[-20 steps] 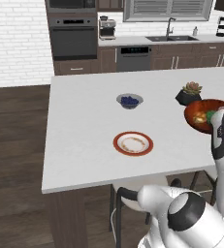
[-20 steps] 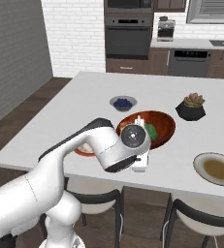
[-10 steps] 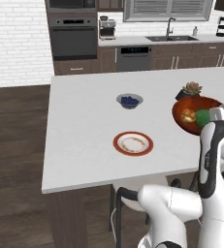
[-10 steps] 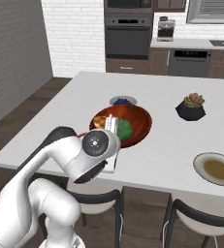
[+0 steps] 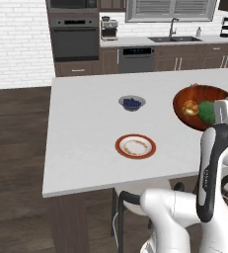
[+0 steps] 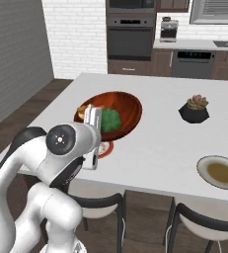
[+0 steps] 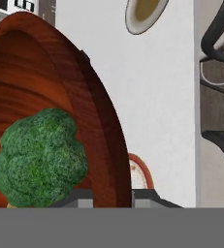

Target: Pick the chicken drumstick and broccoli from their plates and place them in the bowl. Then put the bowl in the fridge.

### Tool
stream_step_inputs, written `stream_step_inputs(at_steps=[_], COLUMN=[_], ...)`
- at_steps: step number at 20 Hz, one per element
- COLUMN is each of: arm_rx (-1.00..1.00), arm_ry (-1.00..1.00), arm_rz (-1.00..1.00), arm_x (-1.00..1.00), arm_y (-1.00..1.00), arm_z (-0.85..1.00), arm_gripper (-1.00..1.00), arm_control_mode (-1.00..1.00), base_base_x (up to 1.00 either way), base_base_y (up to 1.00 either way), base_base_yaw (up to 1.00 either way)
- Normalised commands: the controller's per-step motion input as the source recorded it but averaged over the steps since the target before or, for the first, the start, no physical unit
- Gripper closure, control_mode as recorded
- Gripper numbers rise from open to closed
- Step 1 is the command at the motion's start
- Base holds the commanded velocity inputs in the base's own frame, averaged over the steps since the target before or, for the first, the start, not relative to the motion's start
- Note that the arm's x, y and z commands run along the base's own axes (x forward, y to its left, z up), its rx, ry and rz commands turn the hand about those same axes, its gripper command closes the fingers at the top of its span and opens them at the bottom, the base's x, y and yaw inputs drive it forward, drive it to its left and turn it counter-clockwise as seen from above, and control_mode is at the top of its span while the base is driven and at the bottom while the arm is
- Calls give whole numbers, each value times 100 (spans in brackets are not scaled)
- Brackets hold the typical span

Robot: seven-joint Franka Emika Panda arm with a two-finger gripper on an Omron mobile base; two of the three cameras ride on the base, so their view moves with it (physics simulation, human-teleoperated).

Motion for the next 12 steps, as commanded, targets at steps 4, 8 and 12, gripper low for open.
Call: stream_step_inputs(at_steps=[4, 8, 12], arm_rx=[0, 0, 0], arm_ry=[0, 0, 0], arm_rz=[0, 0, 0], arm_x=[-20, 0, 0], arm_y=[1, 0, 0], arm_z=[24, 0, 0], arm_gripper=[100, 100, 100], arm_control_mode=[100, 100, 100], base_base_x=[-8, -28, -52], base_base_y=[1, -2, -35], base_base_yaw=[0, -16, -45])
